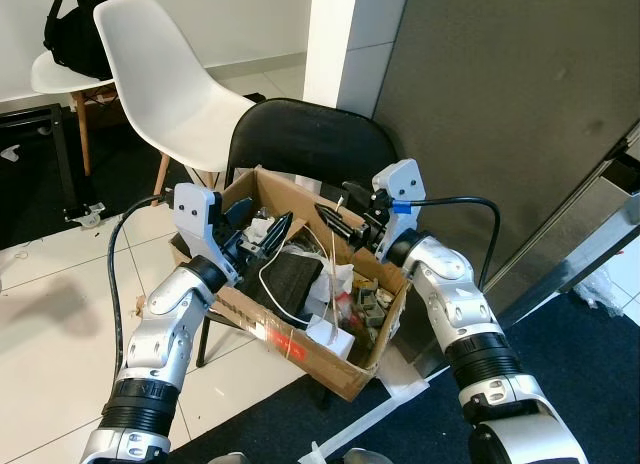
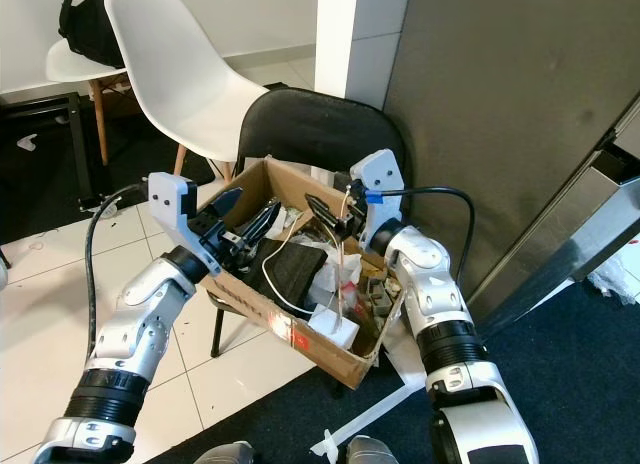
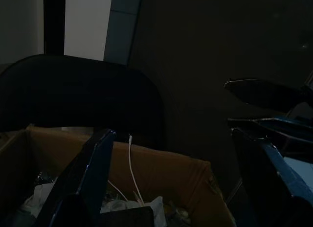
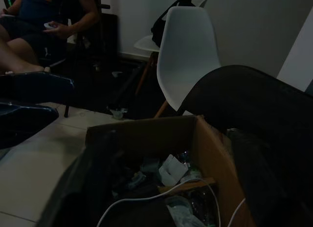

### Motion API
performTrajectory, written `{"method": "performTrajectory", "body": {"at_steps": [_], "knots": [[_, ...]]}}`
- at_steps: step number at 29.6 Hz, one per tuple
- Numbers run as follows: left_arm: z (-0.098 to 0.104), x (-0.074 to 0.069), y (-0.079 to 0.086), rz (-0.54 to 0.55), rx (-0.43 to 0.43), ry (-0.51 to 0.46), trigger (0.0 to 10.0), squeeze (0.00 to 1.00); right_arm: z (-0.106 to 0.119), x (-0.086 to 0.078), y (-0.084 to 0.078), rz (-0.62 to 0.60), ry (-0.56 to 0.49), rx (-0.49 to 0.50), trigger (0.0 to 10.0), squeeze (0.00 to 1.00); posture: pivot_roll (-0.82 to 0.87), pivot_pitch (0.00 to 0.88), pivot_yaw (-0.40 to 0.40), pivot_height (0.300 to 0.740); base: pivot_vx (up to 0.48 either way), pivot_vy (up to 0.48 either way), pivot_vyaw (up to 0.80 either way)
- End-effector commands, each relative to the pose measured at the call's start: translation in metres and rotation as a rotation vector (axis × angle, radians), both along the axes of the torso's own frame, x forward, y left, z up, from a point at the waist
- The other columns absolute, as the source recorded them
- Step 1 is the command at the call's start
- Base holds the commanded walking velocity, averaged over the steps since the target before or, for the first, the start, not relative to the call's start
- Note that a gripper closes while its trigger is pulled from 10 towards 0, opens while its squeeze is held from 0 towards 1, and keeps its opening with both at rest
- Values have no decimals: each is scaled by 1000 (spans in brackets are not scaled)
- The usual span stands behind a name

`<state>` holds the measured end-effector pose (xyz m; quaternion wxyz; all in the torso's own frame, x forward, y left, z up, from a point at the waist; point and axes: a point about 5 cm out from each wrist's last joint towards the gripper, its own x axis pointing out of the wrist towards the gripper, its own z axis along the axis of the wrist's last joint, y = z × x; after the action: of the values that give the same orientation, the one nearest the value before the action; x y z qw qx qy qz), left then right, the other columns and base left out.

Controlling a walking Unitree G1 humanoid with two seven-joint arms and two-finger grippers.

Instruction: Picking trash to rubbish bin

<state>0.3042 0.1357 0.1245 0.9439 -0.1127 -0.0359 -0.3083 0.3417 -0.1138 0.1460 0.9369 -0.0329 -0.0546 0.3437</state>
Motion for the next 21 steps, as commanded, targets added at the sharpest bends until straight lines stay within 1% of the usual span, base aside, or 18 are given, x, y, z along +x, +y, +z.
{"method": "performTrajectory", "body": {"at_steps": [1, 2, 3, 4, 5, 6, 9, 21], "knots": [[-1, -2, -2, -3, -12, 8, 10000, 0, 2, 1, 0, 5, -9, 6, 10000, 1000, 35, 0, -31, 740, 0, 0, 0], [-1, -2, -2, -3, -12, 8, 10000, 0, 2, 1, 0, 5, -9, 6, 10000, 1000, 35, 0, -31, 740, 0, 0, 0], [-1, -2, -2, 0, -12, 10, 10000, 0, 3, 1, 0, 8, -9, 26, 10000, 922, 35, 0, -31, 740, 0, 0, 0], [-1, -2, -2, 2, -13, 11, 10000, 0, 3, 0, -1, 14, -9, 51, 10000, 486, 35, 0, -31, 740, 0, 0, 0], [-1, -2, -2, 2, -13, 11, 10000, 0, 3, 0, -1, 14, -9, 51, 10000, 486, 35, 0, -31, 740, 0, 0, 0], [-1, -2, -1, 5, -14, 12, 10000, 0, 4, 0, -2, 21, -5, 85, 10000, 0, 35, 0, -31, 740, 0, 0, 0], [-1, -1, -1, 13, -13, 16, 10000, 0, 5, -1, -4, 30, 4, 146, 10000, 0, 35, 0, -31, 740, 0, 0, 0], [-1, -1, -3, 20, -1, 21, 10000, 0, 5, -1, -5, 35, 8, 166, 10000, 0, 35, 0, -31, 740, 0, 0, 0]]}}
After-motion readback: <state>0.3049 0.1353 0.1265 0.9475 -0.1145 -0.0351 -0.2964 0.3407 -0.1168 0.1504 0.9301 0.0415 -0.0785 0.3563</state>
